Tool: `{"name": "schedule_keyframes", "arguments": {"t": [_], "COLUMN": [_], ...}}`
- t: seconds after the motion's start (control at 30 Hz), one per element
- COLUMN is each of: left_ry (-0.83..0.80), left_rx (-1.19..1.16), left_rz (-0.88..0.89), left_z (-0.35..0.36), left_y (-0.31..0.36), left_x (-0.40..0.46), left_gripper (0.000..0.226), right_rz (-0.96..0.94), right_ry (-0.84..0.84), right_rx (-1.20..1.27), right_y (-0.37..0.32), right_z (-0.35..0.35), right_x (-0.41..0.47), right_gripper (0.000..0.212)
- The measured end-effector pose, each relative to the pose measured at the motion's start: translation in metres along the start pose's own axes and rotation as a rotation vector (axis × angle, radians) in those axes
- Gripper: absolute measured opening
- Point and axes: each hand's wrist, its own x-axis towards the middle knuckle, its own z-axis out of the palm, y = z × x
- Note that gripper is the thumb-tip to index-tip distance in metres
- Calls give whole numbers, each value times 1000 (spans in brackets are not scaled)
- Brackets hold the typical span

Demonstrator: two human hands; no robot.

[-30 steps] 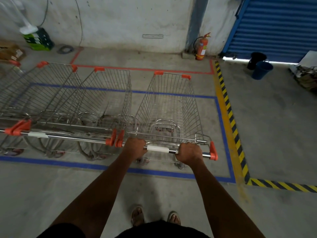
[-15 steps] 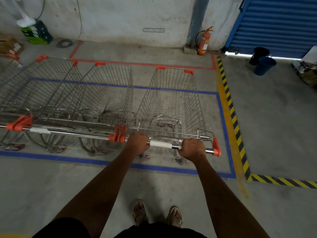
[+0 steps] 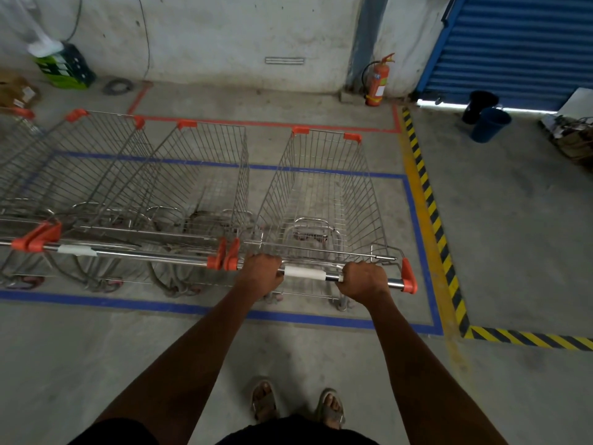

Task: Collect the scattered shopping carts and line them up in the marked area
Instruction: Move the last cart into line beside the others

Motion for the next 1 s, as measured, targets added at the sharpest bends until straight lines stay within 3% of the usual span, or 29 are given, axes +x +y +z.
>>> {"name": "schedule_keyframes", "arguments": {"t": [0.43,1.0], "left_ry": [27,37], "left_rx": [-20,-13], "left_rz": [30,30], "left_z": [1,1], "left_y": [-7,-29], "left_x": [-2,-8], "left_gripper": [31,32], "right_rz": [3,57], "right_ry": [-23,-11], "right_rx": [11,-42], "right_y": [-6,-32], "right_z": [-5,-6], "right_x": [-3,-2], "right_gripper": [36,46]}}
